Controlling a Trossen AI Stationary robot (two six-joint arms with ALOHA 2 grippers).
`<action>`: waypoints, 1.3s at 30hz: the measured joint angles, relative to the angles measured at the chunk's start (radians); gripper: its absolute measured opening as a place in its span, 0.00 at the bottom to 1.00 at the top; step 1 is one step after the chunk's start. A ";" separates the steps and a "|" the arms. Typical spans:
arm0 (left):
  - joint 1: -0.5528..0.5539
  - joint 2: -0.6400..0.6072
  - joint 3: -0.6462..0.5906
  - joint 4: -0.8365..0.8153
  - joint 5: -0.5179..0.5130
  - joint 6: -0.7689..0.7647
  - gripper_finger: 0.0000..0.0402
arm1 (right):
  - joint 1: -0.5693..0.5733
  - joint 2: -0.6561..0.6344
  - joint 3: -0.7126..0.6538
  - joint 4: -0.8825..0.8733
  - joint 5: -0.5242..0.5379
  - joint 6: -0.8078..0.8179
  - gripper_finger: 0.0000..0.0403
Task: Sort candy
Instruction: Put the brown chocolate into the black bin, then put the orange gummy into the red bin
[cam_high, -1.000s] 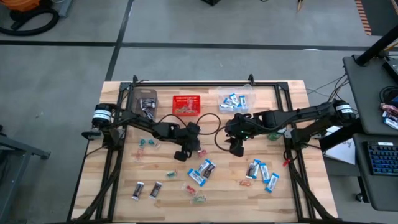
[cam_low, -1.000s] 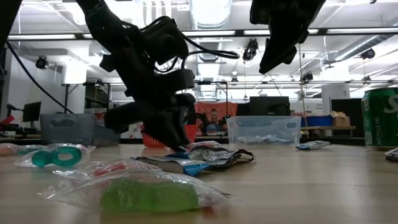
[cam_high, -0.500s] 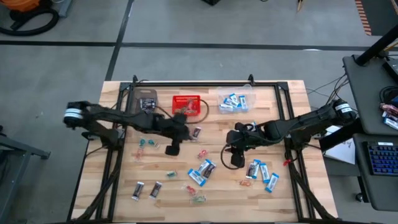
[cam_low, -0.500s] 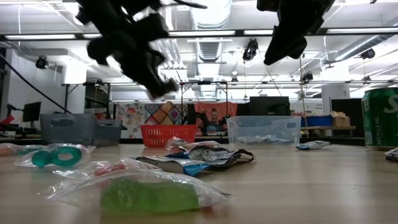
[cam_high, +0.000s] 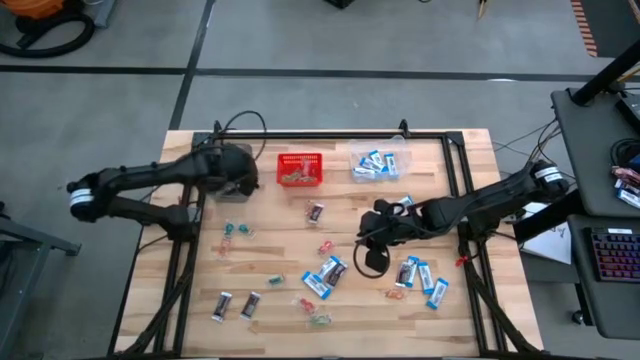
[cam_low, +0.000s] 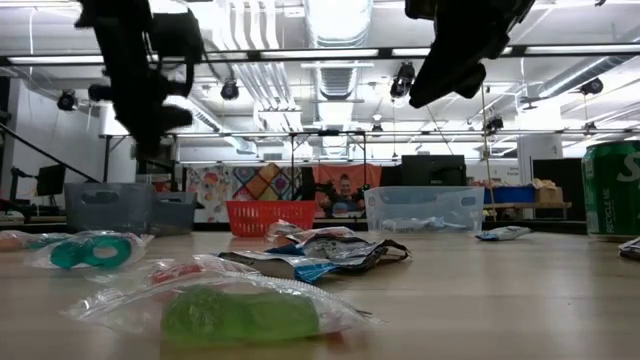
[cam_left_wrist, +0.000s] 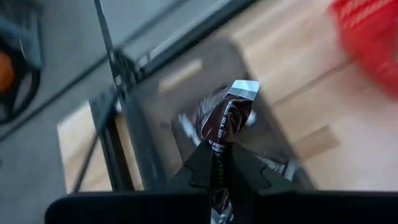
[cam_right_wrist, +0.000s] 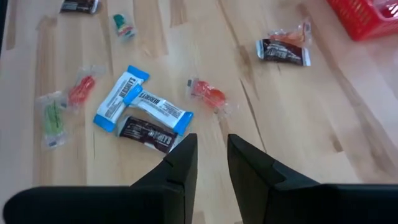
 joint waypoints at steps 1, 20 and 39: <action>0.031 0.000 -0.021 0.015 0.018 0.018 0.01 | 0.000 0.004 0.000 0.005 0.000 0.000 0.19; 0.108 0.044 -0.079 0.061 0.089 0.038 0.43 | 0.000 0.009 0.000 -0.007 -0.016 0.066 0.21; -0.619 0.042 -0.069 0.580 0.192 0.183 0.48 | -0.033 0.009 0.000 -0.346 -0.083 0.386 0.19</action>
